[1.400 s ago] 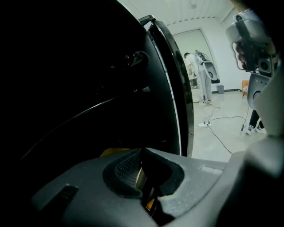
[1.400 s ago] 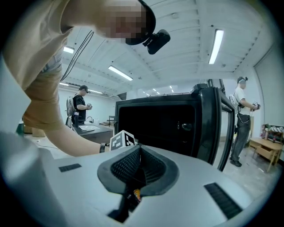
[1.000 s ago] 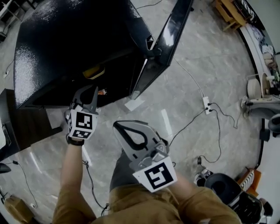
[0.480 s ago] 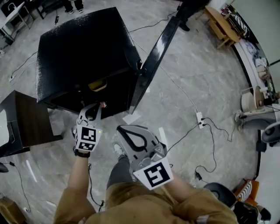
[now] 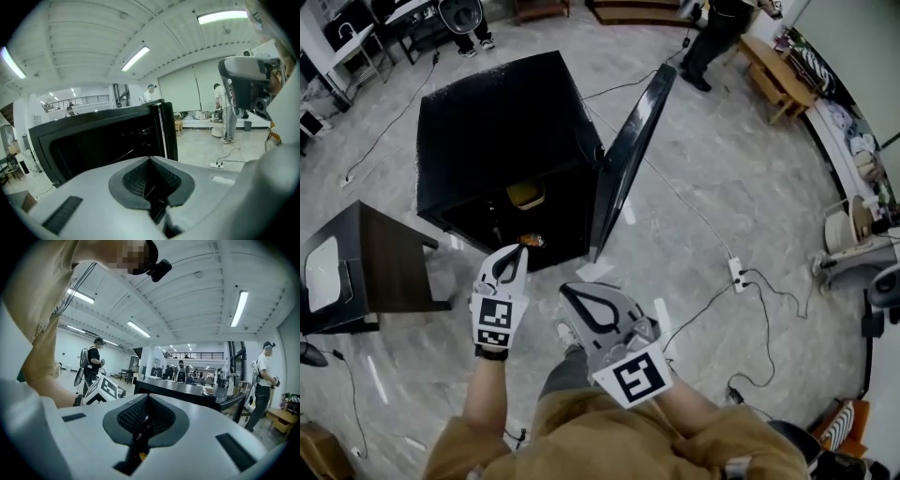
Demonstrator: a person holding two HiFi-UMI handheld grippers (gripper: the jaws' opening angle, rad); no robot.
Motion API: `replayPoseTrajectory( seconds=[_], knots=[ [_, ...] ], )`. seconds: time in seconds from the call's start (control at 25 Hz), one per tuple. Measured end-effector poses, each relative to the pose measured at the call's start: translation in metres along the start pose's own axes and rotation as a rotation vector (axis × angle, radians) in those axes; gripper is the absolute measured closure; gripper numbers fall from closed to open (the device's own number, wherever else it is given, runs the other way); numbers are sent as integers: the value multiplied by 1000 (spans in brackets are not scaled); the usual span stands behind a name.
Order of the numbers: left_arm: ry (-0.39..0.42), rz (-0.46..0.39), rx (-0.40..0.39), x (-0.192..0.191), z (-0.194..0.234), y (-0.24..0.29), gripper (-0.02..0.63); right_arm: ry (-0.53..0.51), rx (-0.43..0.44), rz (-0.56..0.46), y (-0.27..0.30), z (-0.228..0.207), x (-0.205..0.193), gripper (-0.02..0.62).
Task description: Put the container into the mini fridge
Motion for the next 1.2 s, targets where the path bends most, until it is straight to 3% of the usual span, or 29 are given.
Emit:
replayPoseTrajectory(
  seconds=[0.32,0.52,1.2],
  knots=[
    [-43,-40,-4,39,-35,-61,603,-41,-12,-53,-48,24,49,594],
    [-66,-96,-12,62,-53,-94,604,-45,-40,-75,-74,29,56,594],
    [-151,-295,56,137,-29,-203,603,-86,-78,-148,-113,18,89,594]
  ],
)
Point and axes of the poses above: the fingertips, and each gripper's own axes: y forward along the fingers, z to its left, x out of its top, the point moved 1 cm from there along -y, backward along the fingers, and after that the axes turned 4 degrees about x, right-handed, at the moved point
